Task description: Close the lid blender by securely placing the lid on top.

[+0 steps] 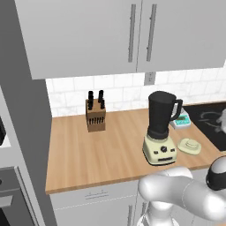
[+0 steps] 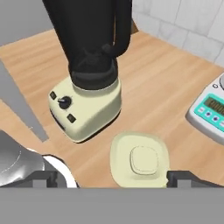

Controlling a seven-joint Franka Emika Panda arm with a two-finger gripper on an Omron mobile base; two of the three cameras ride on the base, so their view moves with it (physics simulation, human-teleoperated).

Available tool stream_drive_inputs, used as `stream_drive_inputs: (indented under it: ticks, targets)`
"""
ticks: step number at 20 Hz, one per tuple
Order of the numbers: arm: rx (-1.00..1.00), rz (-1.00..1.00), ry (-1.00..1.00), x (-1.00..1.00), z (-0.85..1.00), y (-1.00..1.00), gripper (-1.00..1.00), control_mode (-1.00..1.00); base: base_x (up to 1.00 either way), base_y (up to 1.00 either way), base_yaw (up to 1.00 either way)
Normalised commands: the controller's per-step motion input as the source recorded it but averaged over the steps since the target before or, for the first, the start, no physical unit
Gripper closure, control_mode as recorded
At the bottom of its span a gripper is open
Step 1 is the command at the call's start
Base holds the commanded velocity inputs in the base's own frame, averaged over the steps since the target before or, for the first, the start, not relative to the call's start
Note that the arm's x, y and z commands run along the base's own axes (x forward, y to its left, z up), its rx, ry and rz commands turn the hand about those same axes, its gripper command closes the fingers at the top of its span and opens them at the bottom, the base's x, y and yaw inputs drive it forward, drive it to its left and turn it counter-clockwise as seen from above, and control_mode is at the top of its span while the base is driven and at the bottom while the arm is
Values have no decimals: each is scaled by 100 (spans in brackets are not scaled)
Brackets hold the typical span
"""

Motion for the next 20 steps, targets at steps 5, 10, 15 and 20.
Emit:
stream_drive_inputs:
  ticks: [5, 10, 15, 20]
  targets:
    - [6, 19, -2, 31, -37, 3, -100, -100, 0, 0, 0]
    - [4, 15, -1, 20, -42, 10, -100, -100, 0, 0, 0]
    - [3, 2, 10, 16, -45, 24, -100, -100, 0, 0, 0]
    - [0, 0, 9, 20, -44, 17, -100, -100, 0, 0, 0]
